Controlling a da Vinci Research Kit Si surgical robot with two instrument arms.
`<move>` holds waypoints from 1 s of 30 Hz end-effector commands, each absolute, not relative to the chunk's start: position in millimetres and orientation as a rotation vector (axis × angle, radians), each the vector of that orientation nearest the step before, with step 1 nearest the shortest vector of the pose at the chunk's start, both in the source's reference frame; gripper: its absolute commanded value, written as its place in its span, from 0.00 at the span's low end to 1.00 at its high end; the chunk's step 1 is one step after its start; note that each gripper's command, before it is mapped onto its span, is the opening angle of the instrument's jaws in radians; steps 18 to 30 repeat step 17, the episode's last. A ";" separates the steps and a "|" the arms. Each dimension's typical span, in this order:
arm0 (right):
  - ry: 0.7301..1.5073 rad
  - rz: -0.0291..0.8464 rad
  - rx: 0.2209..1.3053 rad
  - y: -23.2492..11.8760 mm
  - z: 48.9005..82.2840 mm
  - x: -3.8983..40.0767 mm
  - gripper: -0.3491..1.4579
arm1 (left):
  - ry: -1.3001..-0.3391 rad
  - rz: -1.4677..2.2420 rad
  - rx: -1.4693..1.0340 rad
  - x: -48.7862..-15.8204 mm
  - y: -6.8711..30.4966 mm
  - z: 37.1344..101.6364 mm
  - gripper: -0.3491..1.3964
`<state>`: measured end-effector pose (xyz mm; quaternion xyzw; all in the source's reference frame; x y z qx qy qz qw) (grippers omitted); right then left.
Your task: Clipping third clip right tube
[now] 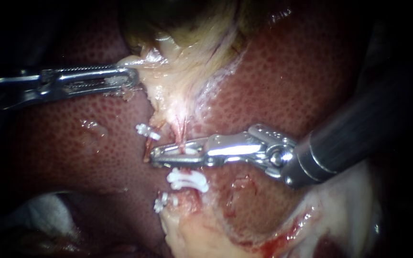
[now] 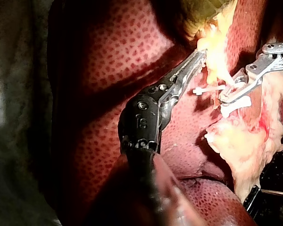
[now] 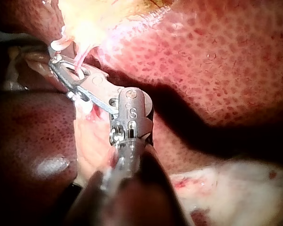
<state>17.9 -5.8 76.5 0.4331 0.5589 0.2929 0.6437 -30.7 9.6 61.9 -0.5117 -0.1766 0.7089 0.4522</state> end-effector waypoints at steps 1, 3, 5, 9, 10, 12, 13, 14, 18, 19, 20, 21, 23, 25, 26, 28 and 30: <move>1.274 0.665 0.988 -5.9 76.4 17.9 0.00 | -0.435 1.751 -1.263 -30.7 9.6 61.9 0.00; 1.274 0.664 0.988 -5.9 76.4 17.8 0.00 | -0.435 1.751 -1.263 -30.7 9.6 61.9 0.00; 1.274 0.666 0.985 -5.9 76.4 17.8 0.00 | -0.435 1.751 -1.263 -30.7 9.6 61.9 0.00; 1.277 0.664 0.988 -6.0 76.5 17.8 0.00 | -0.435 1.751 -1.263 -30.8 9.6 62.0 0.00; 1.277 0.664 0.988 -6.0 76.5 17.8 0.00 | -0.435 1.751 -1.263 -30.8 9.6 62.0 0.00; 1.277 0.664 0.988 -6.0 76.5 17.8 0.00 | -0.435 1.751 -1.263 -30.9 9.6 62.0 0.00; 1.277 0.664 0.988 -6.0 76.5 17.8 0.00 | -0.435 1.751 -1.263 -30.9 9.6 62.0 0.00; 1.277 0.664 0.988 -6.0 76.5 17.8 0.00 | -0.435 1.751 -1.263 -30.9 9.6 62.0 0.00; 1.272 0.669 1.001 -5.9 76.6 17.8 0.00 | -0.435 1.751 -1.263 -30.9 9.6 62.0 0.00; 1.272 0.669 1.001 -5.9 76.6 17.8 0.00 | -0.435 1.751 -1.263 -30.9 9.6 62.0 0.00; 1.272 0.669 1.001 -5.9 76.6 17.8 0.00 | -0.435 1.751 -1.263 -30.9 9.6 62.0 0.00; 1.272 0.669 1.001 -5.9 76.6 17.8 0.00 | -0.435 1.751 -1.263 -30.9 9.6 62.0 0.00; 1.272 0.669 1.001 -5.9 76.6 17.8 0.00 | -0.435 1.751 -1.263 -30.9 9.6 62.0 0.00; 1.272 0.669 1.001 -5.9 76.6 17.8 0.00 | -0.435 1.751 -1.263 -30.9 9.6 62.0 0.00; 1.272 0.669 1.001 -5.9 76.6 17.8 0.00 | -0.435 1.751 -1.263 -30.9 9.6 62.0 0.00; 1.272 0.669 1.001 -5.9 76.6 17.8 0.00 | -0.435 1.751 -1.263 -30.9 9.6 62.0 0.00; 1.272 0.669 1.001 -5.9 76.6 17.8 0.00 | -0.435 1.751 -1.263 -30.9 9.6 62.0 0.00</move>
